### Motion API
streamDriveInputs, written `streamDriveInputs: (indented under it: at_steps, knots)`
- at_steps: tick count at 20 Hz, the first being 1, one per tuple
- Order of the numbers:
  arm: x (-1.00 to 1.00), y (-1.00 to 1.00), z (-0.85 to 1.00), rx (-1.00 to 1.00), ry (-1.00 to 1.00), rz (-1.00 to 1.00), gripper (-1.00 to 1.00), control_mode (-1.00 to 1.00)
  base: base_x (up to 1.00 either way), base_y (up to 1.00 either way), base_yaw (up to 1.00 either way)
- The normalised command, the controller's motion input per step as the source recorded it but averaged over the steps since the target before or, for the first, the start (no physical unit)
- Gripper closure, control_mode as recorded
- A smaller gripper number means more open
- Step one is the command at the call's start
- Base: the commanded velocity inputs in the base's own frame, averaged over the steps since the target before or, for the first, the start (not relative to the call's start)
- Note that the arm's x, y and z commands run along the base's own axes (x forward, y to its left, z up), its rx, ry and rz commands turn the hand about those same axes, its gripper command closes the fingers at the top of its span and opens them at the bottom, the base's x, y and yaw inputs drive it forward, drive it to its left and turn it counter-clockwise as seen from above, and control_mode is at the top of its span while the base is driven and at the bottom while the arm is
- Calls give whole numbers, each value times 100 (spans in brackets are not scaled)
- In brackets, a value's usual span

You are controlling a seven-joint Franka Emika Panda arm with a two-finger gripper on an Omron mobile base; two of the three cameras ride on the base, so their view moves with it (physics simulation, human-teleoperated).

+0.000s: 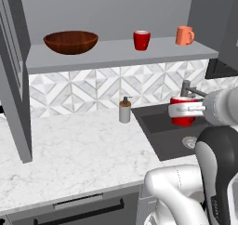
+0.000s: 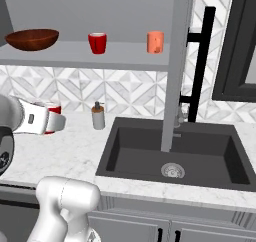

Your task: Gather all objects into one cabinet and sort the glasses and bowls to opposite sides.

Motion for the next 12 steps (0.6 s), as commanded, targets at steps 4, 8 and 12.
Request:
streamDriveInputs:
  at_steps: [4, 8, 12]
  knots:
    - [46, 0, 97, 0, -13, -5, 100, -100, 0, 0, 0]
    - [50, -9, 82, 0, -10, -8, 100, -100, 0, 0, 0]
    - [84, -23, 48, 1, -2, -5, 100, -100, 0, 0, 0]
